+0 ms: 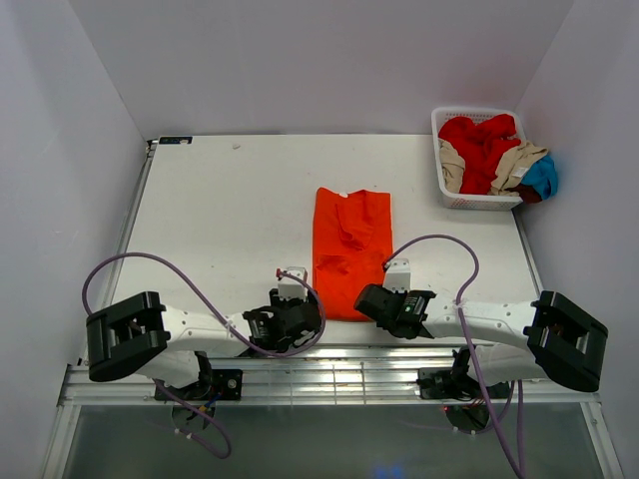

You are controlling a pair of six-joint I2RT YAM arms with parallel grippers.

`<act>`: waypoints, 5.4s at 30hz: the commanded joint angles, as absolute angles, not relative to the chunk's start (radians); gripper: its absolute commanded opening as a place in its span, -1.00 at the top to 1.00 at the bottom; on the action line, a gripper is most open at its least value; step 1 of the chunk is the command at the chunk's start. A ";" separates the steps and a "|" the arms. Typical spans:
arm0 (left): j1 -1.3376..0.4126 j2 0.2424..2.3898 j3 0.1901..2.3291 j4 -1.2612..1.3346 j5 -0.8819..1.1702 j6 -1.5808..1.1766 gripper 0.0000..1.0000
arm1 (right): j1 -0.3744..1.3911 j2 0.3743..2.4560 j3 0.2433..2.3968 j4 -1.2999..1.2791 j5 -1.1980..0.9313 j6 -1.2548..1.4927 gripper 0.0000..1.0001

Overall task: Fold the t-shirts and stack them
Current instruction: Grab one side of the 2/3 rectangular tshirt with both arms, then fold the long partially folded tshirt into a neat square

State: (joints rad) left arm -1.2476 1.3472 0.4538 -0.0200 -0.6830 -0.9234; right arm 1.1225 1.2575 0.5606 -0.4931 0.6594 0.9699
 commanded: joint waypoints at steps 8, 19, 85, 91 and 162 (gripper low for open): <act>-1.252 1.404 0.462 -0.020 -0.614 -0.968 -0.32 | 1.127 1.262 0.543 -0.512 0.673 0.991 0.34; -1.252 1.430 0.453 0.026 -0.538 -0.994 0.18 | 1.127 1.255 0.541 -0.511 0.670 0.991 0.37; -1.331 1.009 0.586 -0.394 -0.794 -1.042 1.00 | 1.385 1.305 1.003 -0.956 0.962 1.137 0.85; -1.331 1.012 0.646 -0.385 -0.954 -0.960 1.00 | 1.371 1.307 1.072 -0.963 1.078 1.118 0.85; -0.749 1.925 0.888 1.045 -0.615 -0.075 1.00 | 0.736 1.842 1.161 0.307 0.919 0.114 0.85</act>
